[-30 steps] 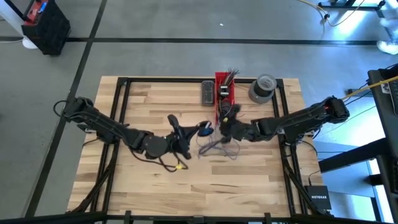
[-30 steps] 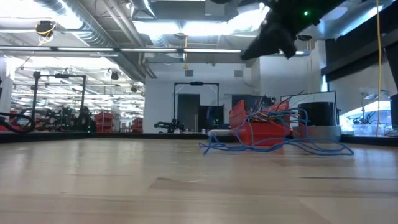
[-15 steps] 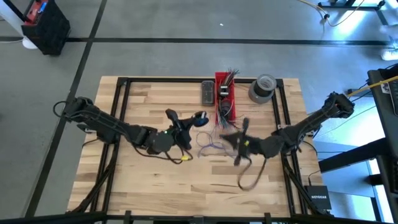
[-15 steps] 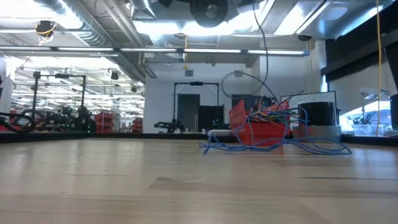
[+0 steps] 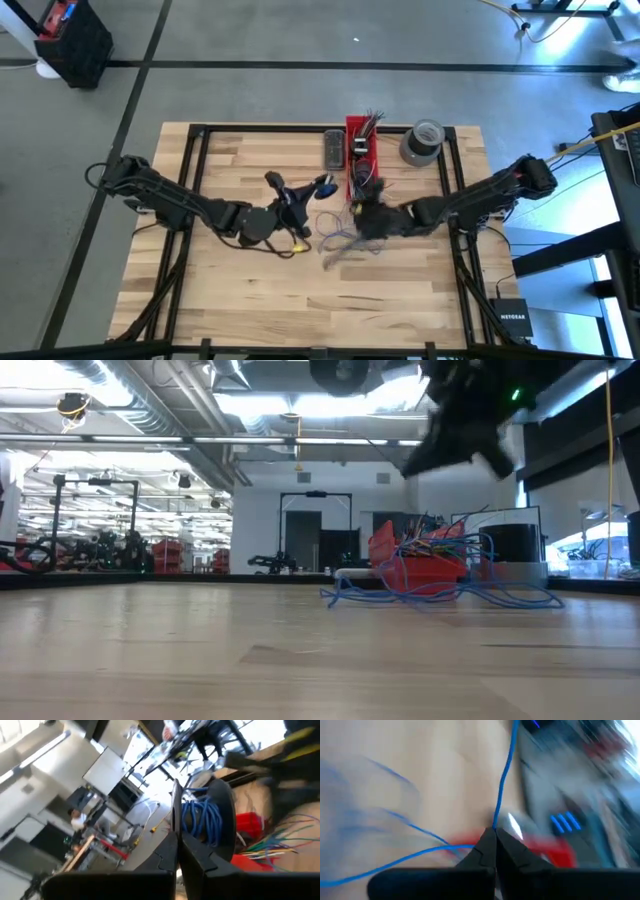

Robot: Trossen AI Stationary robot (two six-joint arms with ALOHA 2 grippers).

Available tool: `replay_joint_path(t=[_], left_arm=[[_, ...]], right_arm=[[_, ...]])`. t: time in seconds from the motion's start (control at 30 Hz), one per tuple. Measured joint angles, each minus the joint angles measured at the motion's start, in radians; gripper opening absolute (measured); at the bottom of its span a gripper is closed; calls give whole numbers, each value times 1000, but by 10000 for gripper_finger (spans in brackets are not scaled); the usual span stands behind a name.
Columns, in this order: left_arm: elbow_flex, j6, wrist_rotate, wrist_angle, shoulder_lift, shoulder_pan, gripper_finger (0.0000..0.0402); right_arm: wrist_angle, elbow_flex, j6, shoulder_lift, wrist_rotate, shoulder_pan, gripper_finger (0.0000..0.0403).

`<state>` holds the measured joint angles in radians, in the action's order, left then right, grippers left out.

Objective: Coil cords
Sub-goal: Uncoil the blue wire from the black spool

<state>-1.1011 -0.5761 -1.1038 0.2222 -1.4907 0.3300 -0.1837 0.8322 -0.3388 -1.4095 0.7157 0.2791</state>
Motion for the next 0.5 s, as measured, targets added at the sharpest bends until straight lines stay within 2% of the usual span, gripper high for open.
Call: replay_joint_path(t=[0.17, 0.23, 0.33, 0.5], left_arm=[[0, -68, -2, -26, 2, 61, 5], [0, -63, -3, -65, 2, 74, 5], [0, -38, -27, -124, 2, 81, 5], [0, 24, -63, -231, 2, 43, 5]], right_arm=[[-239, 0, 307, 78, 419, -44, 3], [-295, 0, 395, 141, 545, -30, 3], [-275, 0, 442, 240, 621, 40, 3], [-152, 2, 380, 334, 617, 193, 3]])
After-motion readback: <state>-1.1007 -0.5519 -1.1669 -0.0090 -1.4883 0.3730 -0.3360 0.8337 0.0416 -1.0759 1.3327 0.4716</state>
